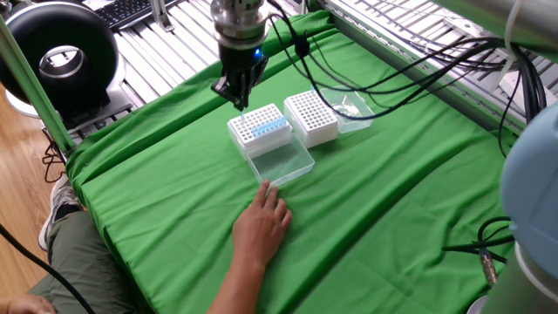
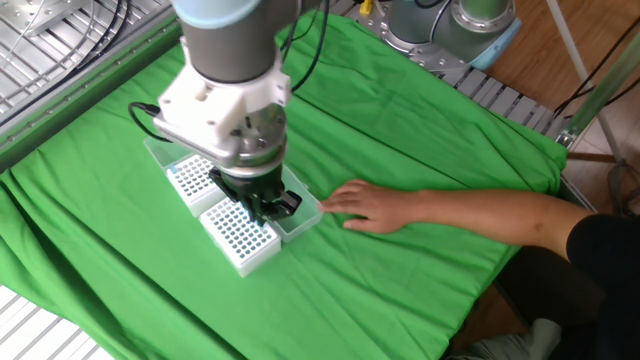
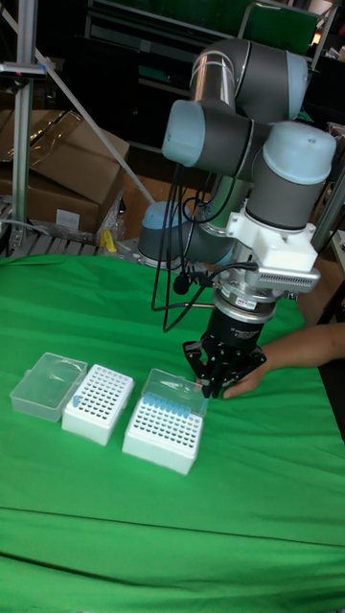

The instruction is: Insert a medium pipette tip into the holder for medium pipette tips

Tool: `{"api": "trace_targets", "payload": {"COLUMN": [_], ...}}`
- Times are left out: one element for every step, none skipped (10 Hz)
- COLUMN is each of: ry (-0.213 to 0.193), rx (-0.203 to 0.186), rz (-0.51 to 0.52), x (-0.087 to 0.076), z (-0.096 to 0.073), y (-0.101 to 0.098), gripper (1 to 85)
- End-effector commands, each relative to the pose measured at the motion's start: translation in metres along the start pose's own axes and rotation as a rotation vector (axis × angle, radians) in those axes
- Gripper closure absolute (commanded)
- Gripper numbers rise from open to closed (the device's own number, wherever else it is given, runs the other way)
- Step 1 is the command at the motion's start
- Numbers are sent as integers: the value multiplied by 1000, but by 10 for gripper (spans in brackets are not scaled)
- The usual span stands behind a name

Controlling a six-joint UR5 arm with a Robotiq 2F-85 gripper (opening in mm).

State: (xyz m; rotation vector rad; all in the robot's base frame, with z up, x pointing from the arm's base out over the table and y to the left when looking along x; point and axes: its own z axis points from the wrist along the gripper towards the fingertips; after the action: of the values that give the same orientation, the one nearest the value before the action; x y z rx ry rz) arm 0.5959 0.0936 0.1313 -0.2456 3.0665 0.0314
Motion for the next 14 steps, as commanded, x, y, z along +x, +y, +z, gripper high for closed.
{"api": "trace_targets", "payload": {"ry": [6, 7, 2, 2, 2, -1, -1, -5, -11, -13, -15, -19, -22, -24], "rx": [9, 13, 12, 22, 23, 23, 22, 27, 27, 33, 33, 34, 35, 35], "rz": [25, 27, 27, 26, 24, 18, 18, 15, 13, 13, 11, 10, 11, 11], "x": [6, 8, 9, 9, 10, 9, 9, 9, 8, 8, 8, 7, 6, 5], "z": [6, 9, 12, 14, 15, 16, 17, 20, 23, 26, 27, 29, 31, 32], "y": [5, 5, 5, 3, 3, 3, 3, 2, 1, 0, 0, 0, 0, 0], "gripper": [847, 847, 847, 847, 847, 847, 847, 847, 847, 847, 847, 847, 847, 847]}}
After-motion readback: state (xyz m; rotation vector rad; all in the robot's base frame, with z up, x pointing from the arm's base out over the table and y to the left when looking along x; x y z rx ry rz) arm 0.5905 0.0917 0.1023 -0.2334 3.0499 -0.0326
